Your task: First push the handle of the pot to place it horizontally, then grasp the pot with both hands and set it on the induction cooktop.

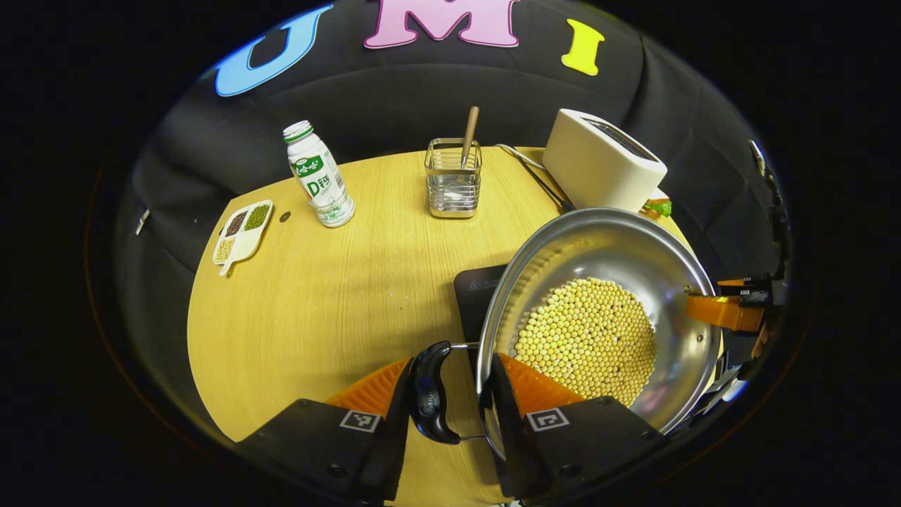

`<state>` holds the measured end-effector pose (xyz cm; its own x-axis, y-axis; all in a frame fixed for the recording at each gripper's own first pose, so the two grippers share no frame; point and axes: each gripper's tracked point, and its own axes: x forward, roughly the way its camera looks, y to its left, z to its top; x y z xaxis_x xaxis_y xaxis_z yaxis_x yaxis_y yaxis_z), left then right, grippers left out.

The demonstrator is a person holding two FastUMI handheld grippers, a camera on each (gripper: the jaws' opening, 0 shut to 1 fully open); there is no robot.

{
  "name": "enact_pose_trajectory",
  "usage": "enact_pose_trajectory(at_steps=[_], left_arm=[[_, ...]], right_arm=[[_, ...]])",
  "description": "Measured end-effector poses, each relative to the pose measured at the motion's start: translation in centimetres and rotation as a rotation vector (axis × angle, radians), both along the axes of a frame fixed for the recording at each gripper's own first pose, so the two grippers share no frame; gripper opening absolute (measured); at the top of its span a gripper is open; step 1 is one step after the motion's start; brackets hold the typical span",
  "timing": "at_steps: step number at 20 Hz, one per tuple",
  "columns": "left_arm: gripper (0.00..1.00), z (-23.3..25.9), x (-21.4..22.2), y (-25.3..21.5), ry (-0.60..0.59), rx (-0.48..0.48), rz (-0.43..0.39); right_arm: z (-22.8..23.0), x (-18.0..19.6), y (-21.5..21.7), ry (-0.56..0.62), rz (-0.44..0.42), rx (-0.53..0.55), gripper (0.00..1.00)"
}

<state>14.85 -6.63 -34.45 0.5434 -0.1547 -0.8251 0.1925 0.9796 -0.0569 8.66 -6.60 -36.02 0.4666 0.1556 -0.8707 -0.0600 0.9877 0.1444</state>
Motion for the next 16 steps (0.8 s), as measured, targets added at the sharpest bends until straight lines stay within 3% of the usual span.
enact_pose_trajectory(at_steps=[5, 11, 16], left_arm=[[0.63, -0.09, 0.37, -0.20, -0.006, 0.001, -0.011], [0.58, -0.28, 0.26, -0.01, 0.000, -0.002, 0.000], [0.65, -0.41, 0.05, 0.27, 0.006, 0.001, 0.013]], right_arm=[[-0.27, 0.20, -0.11, 0.010, -0.006, 0.013, 0.55], [-0.39, 0.40, -0.07, 0.000, 0.003, 0.025, 0.55], [-0.35, 0.49, -0.06, -0.007, 0.008, 0.028, 0.57]])
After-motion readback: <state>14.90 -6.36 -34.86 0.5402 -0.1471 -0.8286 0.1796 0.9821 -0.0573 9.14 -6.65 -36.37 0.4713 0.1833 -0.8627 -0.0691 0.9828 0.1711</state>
